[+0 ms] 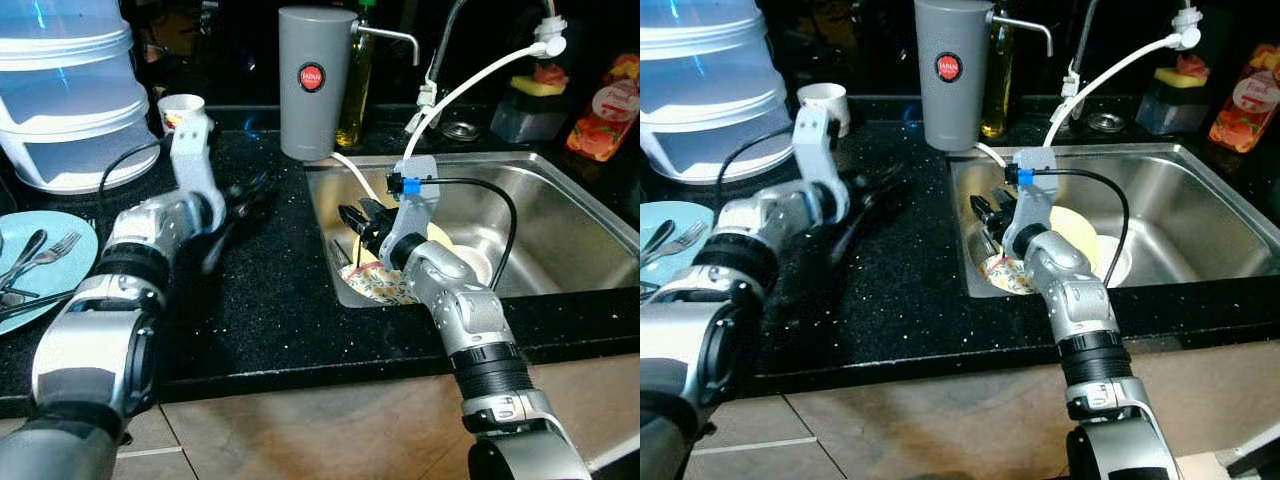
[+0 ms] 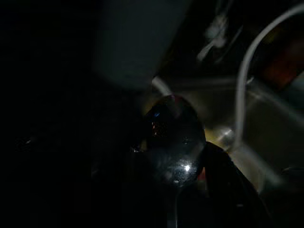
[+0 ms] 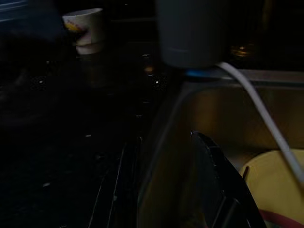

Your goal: Kitchen organization

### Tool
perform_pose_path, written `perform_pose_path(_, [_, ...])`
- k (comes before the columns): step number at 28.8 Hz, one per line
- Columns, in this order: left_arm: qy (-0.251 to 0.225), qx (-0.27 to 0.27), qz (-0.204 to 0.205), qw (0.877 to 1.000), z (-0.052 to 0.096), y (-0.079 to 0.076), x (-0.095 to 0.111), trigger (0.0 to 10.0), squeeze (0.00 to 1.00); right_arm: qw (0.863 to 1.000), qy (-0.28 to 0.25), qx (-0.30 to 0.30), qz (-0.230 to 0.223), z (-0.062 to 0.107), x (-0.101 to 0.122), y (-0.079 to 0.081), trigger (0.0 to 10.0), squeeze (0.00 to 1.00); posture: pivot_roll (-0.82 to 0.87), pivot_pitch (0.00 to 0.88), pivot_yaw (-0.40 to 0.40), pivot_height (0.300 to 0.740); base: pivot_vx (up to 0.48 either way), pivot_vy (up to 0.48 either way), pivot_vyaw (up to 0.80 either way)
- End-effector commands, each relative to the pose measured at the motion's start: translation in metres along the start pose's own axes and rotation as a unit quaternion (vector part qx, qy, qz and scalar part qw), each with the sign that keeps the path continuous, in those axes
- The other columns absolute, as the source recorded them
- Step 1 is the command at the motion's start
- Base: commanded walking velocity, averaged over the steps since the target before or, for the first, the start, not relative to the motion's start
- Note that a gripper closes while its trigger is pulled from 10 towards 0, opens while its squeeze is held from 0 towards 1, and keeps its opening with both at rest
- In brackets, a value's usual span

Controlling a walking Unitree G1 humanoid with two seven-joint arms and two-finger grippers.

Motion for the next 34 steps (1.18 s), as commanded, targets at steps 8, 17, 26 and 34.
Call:
perform_pose_path(8, [-0.103,-0.107,0.099,0.984,0.011,-0.018,0.018,0.0,0.00,0.998,-0.031,0.034,-0.050,-0.001,0.012,0.013,10.0,0.00,0.09,0.097,0.012,0.740,0.000,0.000,0.00])
perform_pose_path(17, [-0.137,-0.139,0.189,0.962,0.040,-0.021,-0.001,0.0,0.00,0.977,-0.084,0.111,-0.160,0.005,0.030,0.036,10.0,1.00,0.08,0.090,0.022,0.740,0.000,0.000,0.00])
perform_pose_path(26, [-0.178,-0.142,0.218,0.949,0.052,-0.028,0.001,0.0,0.00,0.961,-0.065,0.193,-0.190,0.014,0.030,0.059,10.0,1.00,0.09,0.090,0.020,0.740,0.000,0.000,0.00])
perform_pose_path(34, [-0.199,-0.128,0.229,0.944,0.058,-0.031,0.006,0.0,0.00,0.958,-0.001,0.251,-0.138,0.023,0.012,0.086,10.0,0.00,0.09,0.083,0.017,0.740,0.000,0.000,0.00])
Point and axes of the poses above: a point about 5 cm out from each wrist's last joint towards the gripper, its own z axis pointing back from the gripper into the wrist, its own x axis along the axis of the wrist's last joint, y = z × x, the point moved 1 cm from there along -z, pointing out of the wrist towards the gripper, and after that the axes turned 4 degrees about -z, right-handed, at the moved point
